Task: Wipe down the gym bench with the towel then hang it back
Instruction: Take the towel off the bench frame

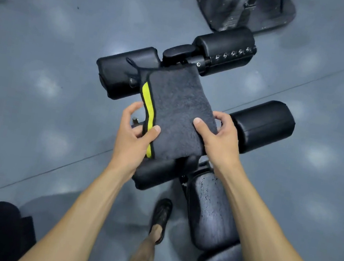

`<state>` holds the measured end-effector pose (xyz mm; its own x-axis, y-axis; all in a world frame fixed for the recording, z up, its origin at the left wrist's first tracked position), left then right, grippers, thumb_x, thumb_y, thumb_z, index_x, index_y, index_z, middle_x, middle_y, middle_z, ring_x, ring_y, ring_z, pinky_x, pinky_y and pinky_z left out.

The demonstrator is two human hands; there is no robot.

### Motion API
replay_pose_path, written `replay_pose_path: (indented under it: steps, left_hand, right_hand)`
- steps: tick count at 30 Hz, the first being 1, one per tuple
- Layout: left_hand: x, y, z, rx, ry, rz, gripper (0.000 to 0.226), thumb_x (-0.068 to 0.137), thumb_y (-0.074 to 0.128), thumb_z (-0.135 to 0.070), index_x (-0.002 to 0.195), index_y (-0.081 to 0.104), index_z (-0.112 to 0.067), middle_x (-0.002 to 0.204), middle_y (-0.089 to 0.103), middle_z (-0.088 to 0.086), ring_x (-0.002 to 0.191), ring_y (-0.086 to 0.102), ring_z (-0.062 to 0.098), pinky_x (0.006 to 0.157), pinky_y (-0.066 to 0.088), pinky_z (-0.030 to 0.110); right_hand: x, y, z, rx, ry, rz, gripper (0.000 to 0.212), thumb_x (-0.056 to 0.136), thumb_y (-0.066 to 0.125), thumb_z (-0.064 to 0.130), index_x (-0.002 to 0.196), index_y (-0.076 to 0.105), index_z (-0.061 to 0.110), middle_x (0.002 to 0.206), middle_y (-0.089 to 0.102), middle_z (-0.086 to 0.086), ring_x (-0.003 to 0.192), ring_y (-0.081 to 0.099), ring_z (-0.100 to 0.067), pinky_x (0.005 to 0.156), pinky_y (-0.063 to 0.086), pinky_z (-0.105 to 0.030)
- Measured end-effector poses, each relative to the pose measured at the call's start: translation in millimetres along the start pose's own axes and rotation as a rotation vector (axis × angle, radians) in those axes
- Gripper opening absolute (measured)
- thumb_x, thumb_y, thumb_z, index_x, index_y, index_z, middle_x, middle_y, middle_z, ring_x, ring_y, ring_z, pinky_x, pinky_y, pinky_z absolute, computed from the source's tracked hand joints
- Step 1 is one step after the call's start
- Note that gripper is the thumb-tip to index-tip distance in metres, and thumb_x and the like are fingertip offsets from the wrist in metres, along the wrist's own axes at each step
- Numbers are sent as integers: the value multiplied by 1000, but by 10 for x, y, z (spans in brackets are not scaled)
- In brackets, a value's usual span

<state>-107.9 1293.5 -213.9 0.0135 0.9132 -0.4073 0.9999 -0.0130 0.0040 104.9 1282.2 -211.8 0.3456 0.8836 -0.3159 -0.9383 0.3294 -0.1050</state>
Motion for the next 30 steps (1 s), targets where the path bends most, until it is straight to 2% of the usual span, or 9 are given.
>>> replay_pose_path:
  steps: [3,5,9,12,16,21,25,28,30]
  left_hand:
    - [-453,188,-70,117,44,157,17,97,66,-17,98,76,-30,90,75,-10,83,68,4,69,52,24]
    - [-804,349,-43,61,-41,302,20,99,61,-14,95,79,-23,94,77,-4,87,72,10,67,58,29]
    - [-1531,570,39,-2,-61,519,35,90,50,-5,107,78,-17,115,74,17,104,72,27,87,61,40]
    - [-2096,687,147,65,-7,634,43,86,54,4,119,73,-14,118,74,14,112,71,26,89,58,34]
    - [-2687,808,374,268,104,628,39,90,69,4,123,70,-15,114,77,5,106,73,17,88,57,24]
    - [-3034,876,820,418,82,658,34,96,63,2,128,65,-7,111,75,8,89,74,9,78,55,18]
    - [-2905,872,1192,555,183,553,27,92,68,0,108,76,-19,98,78,-1,85,74,11,77,56,19]
    - [-2645,816,1555,649,235,549,22,89,70,-10,94,77,-30,83,77,-11,73,73,12,72,61,33]
    - [-2419,726,1833,658,214,551,14,87,70,-19,89,78,-30,78,77,-9,72,74,19,76,62,47]
  right_hand:
    - [-490,-353,12,88,-81,-19,50,85,80,27,129,58,37,124,70,-3,109,71,-21,91,60,-43]
    - [-876,-616,23,113,-128,-22,47,83,79,28,126,64,39,128,69,1,116,68,-22,100,56,-52]
    - [-1658,-1148,-33,184,-173,-32,42,78,81,34,119,71,32,104,72,16,99,69,-11,84,60,-41]
    - [-2167,-1503,-206,310,-154,7,53,76,83,30,126,68,28,105,71,5,98,69,-18,81,57,-37]
    - [-2672,-1794,-587,441,-90,39,71,81,79,12,145,55,28,106,67,-4,91,68,-18,75,58,-33]
    - [-3109,-1924,-1129,442,-3,-40,94,75,90,21,155,42,27,116,73,-1,96,72,-12,76,57,-24]
    - [-3204,-1827,-1574,440,13,-13,99,82,82,17,162,23,24,115,76,8,106,70,-11,90,58,-28]
    - [-3149,-1590,-1996,382,58,97,99,83,81,18,159,22,45,128,65,9,124,59,-8,114,46,-42]
    - [-3048,-1387,-2285,315,93,157,101,77,87,28,154,27,55,132,58,25,136,46,5,121,37,-48]
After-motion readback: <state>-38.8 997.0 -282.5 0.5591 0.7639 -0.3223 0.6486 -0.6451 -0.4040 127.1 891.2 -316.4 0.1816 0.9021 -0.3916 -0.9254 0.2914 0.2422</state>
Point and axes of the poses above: each hand's wrist, its own x-axis towards the middle knuckle, its own y-axis out of the palm, z = x × y, the point moved 5 cm from there along x, towards the middle knuckle
